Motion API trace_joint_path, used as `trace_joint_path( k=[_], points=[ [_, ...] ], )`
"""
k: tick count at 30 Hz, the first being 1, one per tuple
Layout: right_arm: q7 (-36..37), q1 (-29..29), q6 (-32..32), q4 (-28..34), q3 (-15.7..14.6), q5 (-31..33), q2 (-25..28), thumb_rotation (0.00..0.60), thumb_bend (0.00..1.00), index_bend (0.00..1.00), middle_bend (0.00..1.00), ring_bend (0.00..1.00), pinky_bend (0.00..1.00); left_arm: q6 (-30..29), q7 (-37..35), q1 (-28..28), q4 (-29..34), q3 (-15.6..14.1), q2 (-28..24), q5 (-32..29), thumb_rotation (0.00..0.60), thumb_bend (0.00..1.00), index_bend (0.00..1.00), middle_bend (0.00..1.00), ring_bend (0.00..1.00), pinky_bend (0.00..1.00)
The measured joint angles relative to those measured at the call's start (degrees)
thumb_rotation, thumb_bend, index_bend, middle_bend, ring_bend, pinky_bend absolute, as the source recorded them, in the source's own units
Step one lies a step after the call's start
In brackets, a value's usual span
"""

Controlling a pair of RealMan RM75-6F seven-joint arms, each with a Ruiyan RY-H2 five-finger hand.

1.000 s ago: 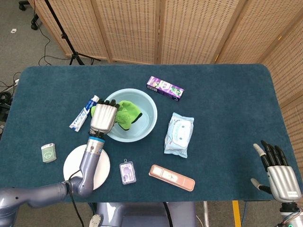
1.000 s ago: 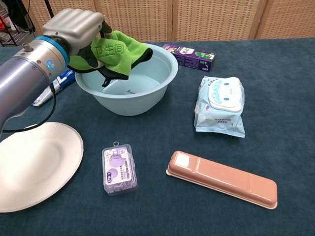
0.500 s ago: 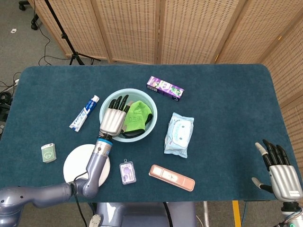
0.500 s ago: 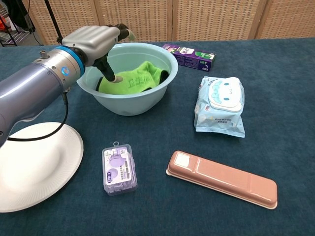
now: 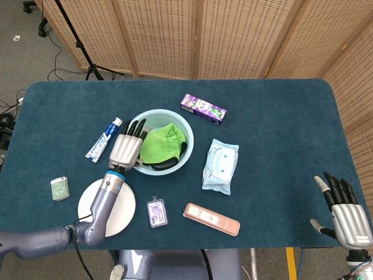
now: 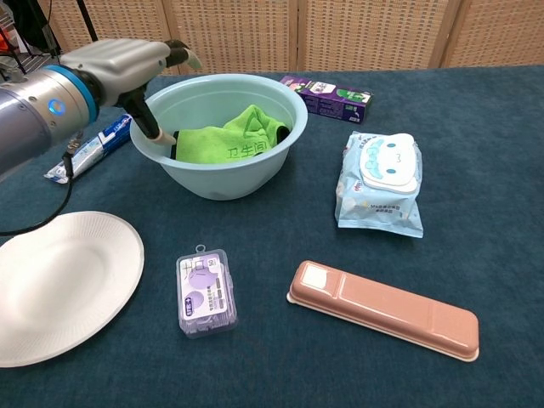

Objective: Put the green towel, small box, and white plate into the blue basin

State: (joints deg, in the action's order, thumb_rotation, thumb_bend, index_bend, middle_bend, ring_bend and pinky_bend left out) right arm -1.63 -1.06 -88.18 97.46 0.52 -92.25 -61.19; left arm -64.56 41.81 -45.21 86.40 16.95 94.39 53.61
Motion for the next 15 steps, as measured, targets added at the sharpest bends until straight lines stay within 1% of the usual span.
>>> trace_joint_path(
  k=[7, 11, 15],
  points=[
    [-1.11, 0.05, -0.05, 0.3, -0.15, -0.31, -0.22, 0.6, 0.16, 0.06, 0.0, 0.0, 0.0, -1.33, -0.57, 2.22, 5.9, -0.62, -8.96, 0.83, 0.6, 0.16, 0.0, 0.0, 0.0, 0.0],
    [-1.52, 0.16, -0.22, 0.49, -0.14, -0.24, -0.28, 0.6, 0.16, 0.06, 0.0, 0.0, 0.0, -1.98, -1.0, 3.43, 8.0, -0.87, -13.13, 0.74, 0.6, 0.16, 0.0, 0.0, 0.0, 0.0],
    [-1.53, 0.24, -0.41, 0.57, -0.01, -0.08, -0.19, 0.6, 0.16, 0.06, 0.0, 0.0, 0.0, -2.11, -1.57, 4.67, 9.94, -1.83, -16.5, 0.78, 0.6, 0.17, 0.0, 0.0, 0.0, 0.0]
  ],
)
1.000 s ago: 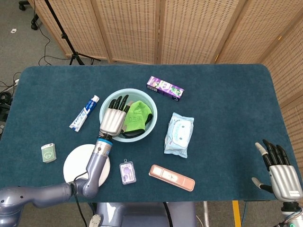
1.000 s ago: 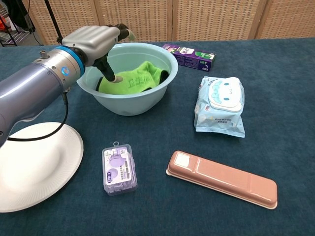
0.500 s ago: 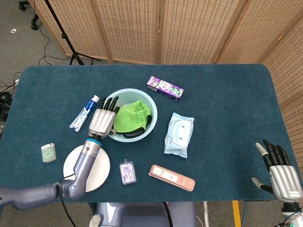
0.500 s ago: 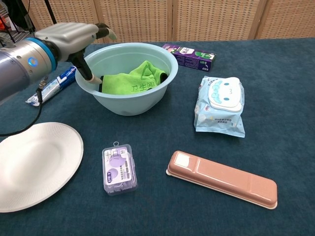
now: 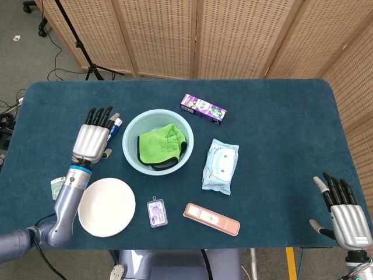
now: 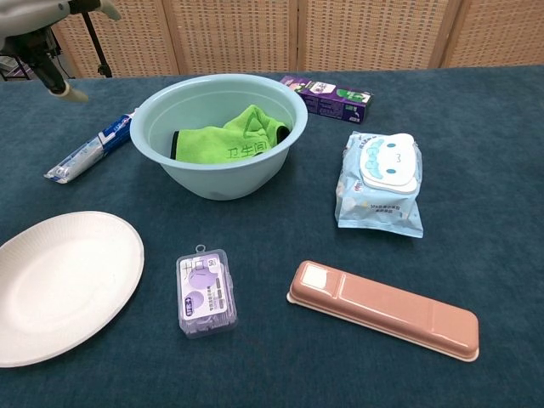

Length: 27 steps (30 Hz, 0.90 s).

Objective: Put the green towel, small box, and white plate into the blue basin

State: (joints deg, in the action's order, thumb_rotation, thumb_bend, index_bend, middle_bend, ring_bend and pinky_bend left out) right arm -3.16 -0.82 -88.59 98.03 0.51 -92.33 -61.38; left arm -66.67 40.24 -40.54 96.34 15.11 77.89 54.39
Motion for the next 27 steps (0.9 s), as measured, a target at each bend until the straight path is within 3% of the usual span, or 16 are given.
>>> trace_joint_path(
  k=[4, 9, 17, 20, 27],
  points=[
    [0.17, 0.11, -0.37, -0.08, 0.18, 0.11, 0.08, 0.6, 0.16, 0.06, 0.0, 0.0, 0.0, 0.49, -1.3, 1.45, 3.68, -1.42, -4.3, 0.65, 0.6, 0.17, 0.0, 0.0, 0.0, 0.0],
    [0.19, 0.26, -0.8, -0.04, 0.3, 0.06, 0.07, 0.6, 0.16, 0.06, 0.0, 0.0, 0.0, 0.5, -4.19, 3.85, 7.44, -4.14, -9.83, 5.79, 0.6, 0.17, 0.0, 0.0, 0.0, 0.0],
    [-0.95, 0.33, -0.89, 0.04, 0.12, -0.43, -0.27, 0.6, 0.16, 0.06, 0.0, 0.0, 0.0, 5.56, -7.67, 7.26, 15.39, -10.87, -25.04, 10.67, 0.6, 0.17, 0.0, 0.0, 0.0, 0.0],
    [-1.67, 0.35, -0.87, 0.16, -0.05, -0.77, -0.49, 0.6, 0.16, 0.06, 0.0, 0.0, 0.0, 7.55, -9.23, 8.66, 16.52, -13.87, -29.99, 15.02, 0.6, 0.17, 0.0, 0.0, 0.0, 0.0],
    [-2.41, 0.33, -0.62, 0.41, -0.25, -1.0, -0.76, 0.6, 0.16, 0.06, 0.0, 0.0, 0.0, 10.16, -15.37, 11.23, 13.97, -18.21, -34.66, 23.5, 0.6, 0.17, 0.0, 0.0, 0.0, 0.0]
  ],
)
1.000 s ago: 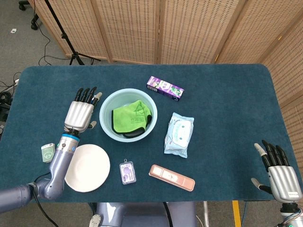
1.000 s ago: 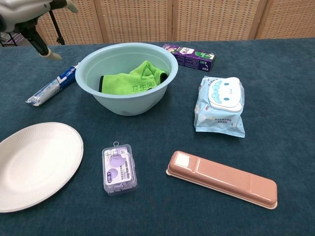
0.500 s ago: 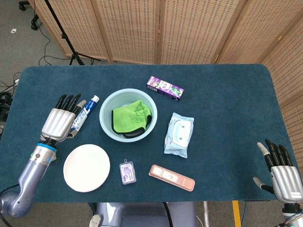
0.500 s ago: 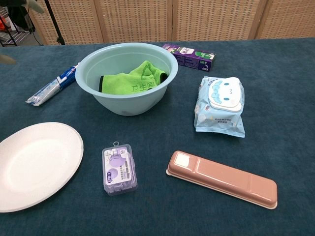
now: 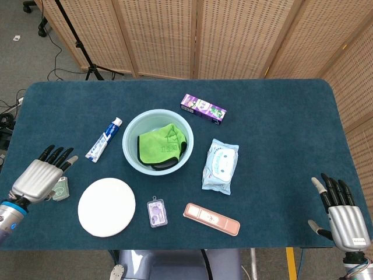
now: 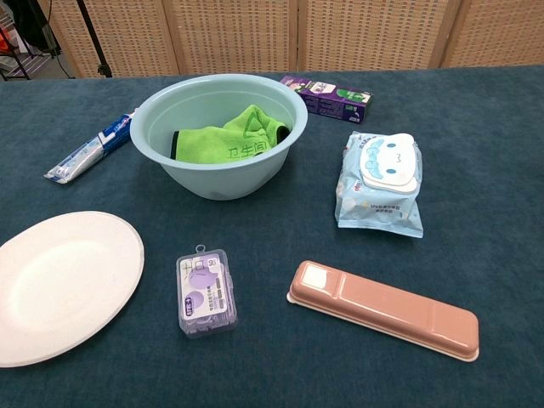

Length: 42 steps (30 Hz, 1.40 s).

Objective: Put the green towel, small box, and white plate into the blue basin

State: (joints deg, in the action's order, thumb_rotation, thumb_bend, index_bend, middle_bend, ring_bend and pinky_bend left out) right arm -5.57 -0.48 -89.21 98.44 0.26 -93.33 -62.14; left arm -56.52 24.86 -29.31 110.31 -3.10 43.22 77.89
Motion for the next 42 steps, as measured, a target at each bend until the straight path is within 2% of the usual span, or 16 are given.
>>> trace_joint_path(
  k=[8, 23, 42],
  points=[
    [0.31, -0.08, 0.23, -0.27, 0.23, 0.56, -0.06, 0.6, 0.16, 0.06, 0.0, 0.0, 0.0, 1.33, -5.01, 2.75, -7.97, -2.55, -0.07, 2.96, 0.6, 0.17, 0.0, 0.0, 0.0, 0.0],
    [0.13, -0.08, 0.18, -0.32, 0.32, 0.64, -0.27, 0.6, 0.16, 0.06, 0.0, 0.0, 0.0, 2.15, -10.06, 6.11, -21.29, -3.94, 7.08, 3.91, 0.6, 0.18, 0.0, 0.0, 0.0, 0.0],
    [0.53, 0.0, -0.08, -0.6, 0.65, 1.06, -0.32, 0.6, 0.16, 0.06, 0.0, 0.0, 0.0, 2.31, -3.2, 6.7, -30.86, -2.59, 20.04, 2.6, 0.6, 0.18, 0.0, 0.0, 0.0, 0.0]
  ],
)
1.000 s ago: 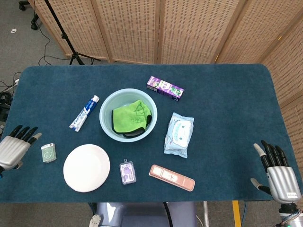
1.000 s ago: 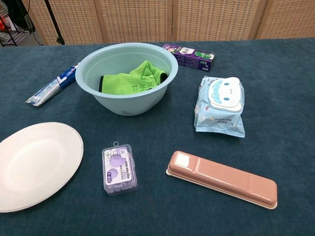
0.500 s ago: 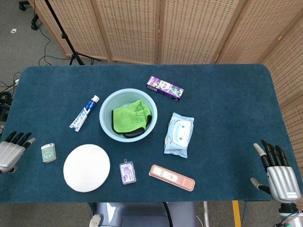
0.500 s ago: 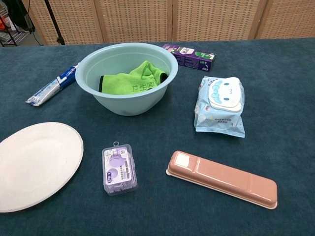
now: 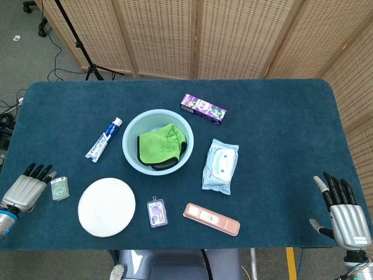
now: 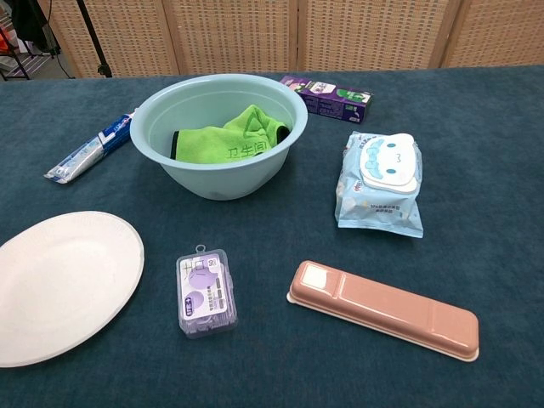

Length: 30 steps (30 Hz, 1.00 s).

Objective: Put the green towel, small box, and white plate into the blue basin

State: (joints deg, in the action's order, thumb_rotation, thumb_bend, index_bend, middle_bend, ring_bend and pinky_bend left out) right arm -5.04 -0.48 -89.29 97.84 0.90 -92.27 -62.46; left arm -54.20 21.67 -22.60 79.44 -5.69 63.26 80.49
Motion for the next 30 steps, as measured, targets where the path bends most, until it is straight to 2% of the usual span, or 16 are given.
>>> trace_joint_path(
  k=[7, 22, 30],
  points=[
    [0.19, 0.01, -0.05, 0.0, -0.01, -0.05, 0.04, 0.6, 0.16, 0.06, 0.0, 0.0, 0.0, 0.52, 2.13, -0.85, -1.11, 1.29, 3.34, -1.35, 0.6, 0.19, 0.0, 0.0, 0.0, 0.0],
    [0.49, 0.04, -0.16, -0.18, 0.16, 0.17, 0.09, 0.6, 0.16, 0.06, 0.0, 0.0, 0.0, 2.76, 6.42, -2.38, -1.63, 2.12, 6.05, -4.59, 0.6, 0.2, 0.0, 0.0, 0.0, 0.0],
    [0.77, 0.04, -0.08, -0.35, 0.25, 0.41, 0.18, 0.6, 0.16, 0.06, 0.0, 0.0, 0.0, 3.3, 7.47, -2.54, -2.23, 1.4, 6.97, -4.87, 0.6, 0.21, 0.11, 0.0, 0.0, 0.0]
  ],
)
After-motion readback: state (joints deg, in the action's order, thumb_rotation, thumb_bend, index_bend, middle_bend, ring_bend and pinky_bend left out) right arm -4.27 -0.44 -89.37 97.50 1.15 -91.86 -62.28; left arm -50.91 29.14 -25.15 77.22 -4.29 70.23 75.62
